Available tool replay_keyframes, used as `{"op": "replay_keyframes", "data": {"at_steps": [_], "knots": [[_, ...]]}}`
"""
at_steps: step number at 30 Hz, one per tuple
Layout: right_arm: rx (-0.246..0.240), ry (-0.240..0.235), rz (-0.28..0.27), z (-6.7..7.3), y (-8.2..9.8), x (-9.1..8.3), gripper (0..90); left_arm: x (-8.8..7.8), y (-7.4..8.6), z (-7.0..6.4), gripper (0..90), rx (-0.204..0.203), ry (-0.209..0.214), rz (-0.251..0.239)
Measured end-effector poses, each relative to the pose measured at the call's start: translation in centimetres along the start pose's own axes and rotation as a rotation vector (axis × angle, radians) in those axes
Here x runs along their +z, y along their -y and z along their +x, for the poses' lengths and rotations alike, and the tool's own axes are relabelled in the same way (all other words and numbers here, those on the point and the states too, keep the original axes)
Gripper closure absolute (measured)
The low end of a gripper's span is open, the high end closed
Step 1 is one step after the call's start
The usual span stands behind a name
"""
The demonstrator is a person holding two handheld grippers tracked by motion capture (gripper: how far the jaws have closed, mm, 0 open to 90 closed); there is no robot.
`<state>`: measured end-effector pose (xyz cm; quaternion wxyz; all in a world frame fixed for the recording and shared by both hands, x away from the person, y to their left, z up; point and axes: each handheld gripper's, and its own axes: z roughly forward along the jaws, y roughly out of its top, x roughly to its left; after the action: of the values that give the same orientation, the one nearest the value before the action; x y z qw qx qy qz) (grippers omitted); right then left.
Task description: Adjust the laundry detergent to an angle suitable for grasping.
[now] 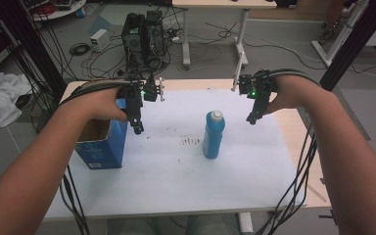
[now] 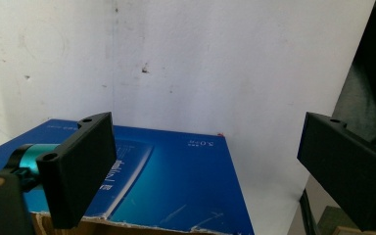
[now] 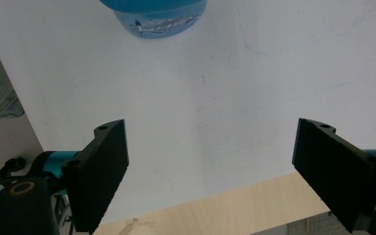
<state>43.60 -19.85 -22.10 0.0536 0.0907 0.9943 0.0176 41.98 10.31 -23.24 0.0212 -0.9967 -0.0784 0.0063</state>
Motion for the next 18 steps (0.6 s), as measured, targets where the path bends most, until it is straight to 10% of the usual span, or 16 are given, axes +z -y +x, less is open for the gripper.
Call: {"op": "replay_keyframes", "data": {"at_steps": [18], "knots": [[0.010, 0.010, -0.002, 0.05, 0.41, 0.12, 12.8, -0.33, -0.36, -0.17, 7.4, 0.006, -0.039, 0.000]]}}
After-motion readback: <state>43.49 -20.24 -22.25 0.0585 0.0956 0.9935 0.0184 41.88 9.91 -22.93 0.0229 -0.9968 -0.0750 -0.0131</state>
